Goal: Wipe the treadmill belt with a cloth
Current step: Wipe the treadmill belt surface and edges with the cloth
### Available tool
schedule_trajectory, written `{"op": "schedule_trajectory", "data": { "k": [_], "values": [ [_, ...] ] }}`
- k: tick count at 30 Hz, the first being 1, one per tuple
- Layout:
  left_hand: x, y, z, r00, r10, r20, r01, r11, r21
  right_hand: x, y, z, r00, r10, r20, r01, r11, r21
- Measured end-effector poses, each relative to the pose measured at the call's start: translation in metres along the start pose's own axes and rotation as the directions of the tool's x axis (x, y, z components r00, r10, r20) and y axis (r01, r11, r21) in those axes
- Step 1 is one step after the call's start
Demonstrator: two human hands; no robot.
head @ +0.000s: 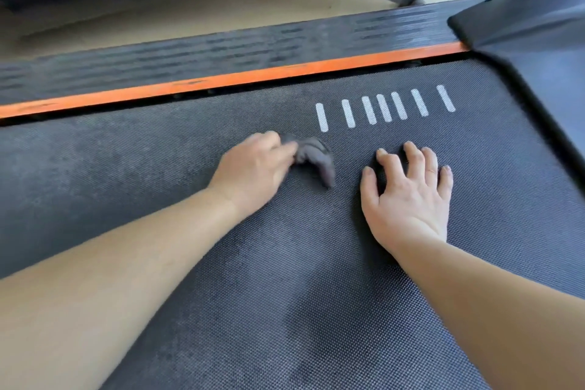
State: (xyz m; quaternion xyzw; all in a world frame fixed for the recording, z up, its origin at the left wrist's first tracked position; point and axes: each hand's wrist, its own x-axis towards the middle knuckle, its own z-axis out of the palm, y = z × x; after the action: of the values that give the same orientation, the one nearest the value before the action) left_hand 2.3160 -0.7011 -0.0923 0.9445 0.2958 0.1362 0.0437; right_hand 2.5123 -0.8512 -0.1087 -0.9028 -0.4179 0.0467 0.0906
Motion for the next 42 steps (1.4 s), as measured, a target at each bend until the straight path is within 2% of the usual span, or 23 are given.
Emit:
{"op": "schedule_trajectory", "data": {
  "k": [2, 3, 6, 8, 9, 11, 12, 13, 14, 17, 19, 21, 23, 24, 25, 27, 29, 30, 32, 34, 37, 40, 42],
  "values": [
    [-0.016, 0.025, 0.005, 0.991, -0.125, -0.047, 0.125, 0.992, -0.013, 0.000, 0.000, 0.001, 1.000, -0.003, 0.001, 0.003, 1.000, -0.003],
    [-0.032, 0.048, 0.006, 0.996, -0.086, -0.028, 0.084, 0.995, -0.061, 0.000, 0.000, 0.001, 1.000, -0.003, 0.002, 0.003, 1.000, -0.006],
    [-0.083, 0.091, -0.007, 0.965, 0.243, 0.103, -0.216, 0.951, -0.221, 0.001, 0.000, -0.001, 1.000, 0.003, 0.014, -0.003, 1.000, -0.005],
    [-0.078, 0.064, -0.012, 0.935, 0.332, 0.123, -0.315, 0.939, -0.138, 0.000, 0.000, -0.002, 1.000, -0.001, 0.006, 0.001, 1.000, 0.004],
    [-0.068, 0.047, -0.011, 0.957, 0.268, 0.109, -0.262, 0.963, -0.064, 0.000, 0.000, -0.002, 1.000, -0.006, 0.002, 0.006, 1.000, 0.004],
    [-0.050, 0.020, -0.009, 0.998, -0.040, -0.051, 0.041, 0.999, 0.009, -0.001, 0.000, -0.002, 1.000, -0.014, 0.006, 0.014, 1.000, -0.002],
    [-0.050, 0.022, -0.006, 0.979, -0.184, -0.091, 0.184, 0.983, -0.005, -0.002, 0.000, -0.002, 1.000, -0.014, 0.011, 0.014, 1.000, -0.005],
    [-0.056, 0.037, -0.001, 0.964, -0.245, -0.102, 0.242, 0.969, -0.042, -0.002, 0.000, -0.001, 1.000, -0.011, 0.014, 0.011, 1.000, -0.007],
    [-0.066, 0.058, 0.001, 0.974, -0.215, -0.070, 0.209, 0.974, -0.081, -0.002, 0.000, -0.001, 1.000, -0.008, 0.015, 0.008, 1.000, -0.006],
    [-0.100, 0.097, -0.009, 0.987, 0.134, 0.086, -0.114, 0.971, -0.208, -0.001, 0.000, -0.002, 1.000, -0.004, 0.018, 0.004, 1.000, -0.004],
    [-0.089, 0.069, -0.013, 0.970, 0.206, 0.131, -0.187, 0.972, -0.139, -0.001, 0.000, -0.002, 1.000, -0.002, 0.017, 0.002, 1.000, 0.003],
    [-0.064, 0.031, -0.009, 0.998, 0.022, 0.050, -0.022, 1.000, -0.019, -0.001, 0.000, -0.002, 1.000, -0.013, 0.016, 0.013, 1.000, 0.003],
    [-0.056, 0.028, -0.008, 0.977, -0.215, -0.016, 0.214, 0.976, -0.021, -0.001, 0.000, -0.002, 1.000, -0.018, 0.016, 0.018, 1.000, 0.002],
    [-0.061, 0.045, -0.007, 0.968, -0.252, -0.010, 0.251, 0.966, -0.055, -0.001, 0.000, -0.002, 1.000, -0.016, 0.015, 0.016, 1.000, 0.000],
    [-0.072, 0.069, -0.009, 0.974, -0.223, 0.033, 0.225, 0.970, -0.092, -0.002, 0.000, -0.001, 1.000, -0.012, 0.014, 0.013, 1.000, -0.002],
    [-0.094, 0.100, -0.016, 0.991, -0.018, 0.129, 0.041, 0.983, -0.179, -0.001, 0.000, 0.000, 1.000, -0.001, 0.011, 0.001, 1.000, -0.001],
    [-0.093, 0.084, -0.014, 0.980, 0.124, 0.155, -0.094, 0.977, -0.189, 0.001, -0.001, -0.001, 1.000, 0.002, 0.017, -0.002, 1.000, -0.002],
    [-0.083, 0.068, -0.012, 0.983, 0.119, 0.142, -0.097, 0.984, -0.150, 0.001, -0.001, -0.001, 1.000, 0.000, 0.019, 0.000, 1.000, -0.005],
    [-0.065, 0.048, -0.014, 0.994, -0.029, 0.101, 0.043, 0.989, -0.139, -0.001, 0.000, -0.001, 1.000, -0.011, 0.012, 0.011, 1.000, 0.000],
    [-0.059, 0.052, -0.019, 0.983, -0.132, 0.126, 0.158, 0.961, -0.228, -0.002, 0.000, -0.002, 1.000, -0.011, 0.008, 0.011, 1.000, 0.008],
    [-0.047, 0.049, -0.032, 0.935, -0.291, 0.202, 0.350, 0.852, -0.390, -0.002, -0.001, -0.001, 1.000, -0.008, -0.001, 0.008, 1.000, 0.014],
    [-0.037, 0.039, -0.040, 0.855, -0.362, 0.370, 0.460, 0.860, -0.222, -0.001, 0.000, -0.001, 1.000, -0.008, 0.002, 0.008, 1.000, 0.026],
    [-0.037, 0.047, -0.039, 0.848, -0.319, 0.424, 0.426, 0.885, -0.188, -0.002, -0.001, -0.002, 1.000, -0.006, 0.008, 0.005, 1.000, 0.025]
  ]
}}
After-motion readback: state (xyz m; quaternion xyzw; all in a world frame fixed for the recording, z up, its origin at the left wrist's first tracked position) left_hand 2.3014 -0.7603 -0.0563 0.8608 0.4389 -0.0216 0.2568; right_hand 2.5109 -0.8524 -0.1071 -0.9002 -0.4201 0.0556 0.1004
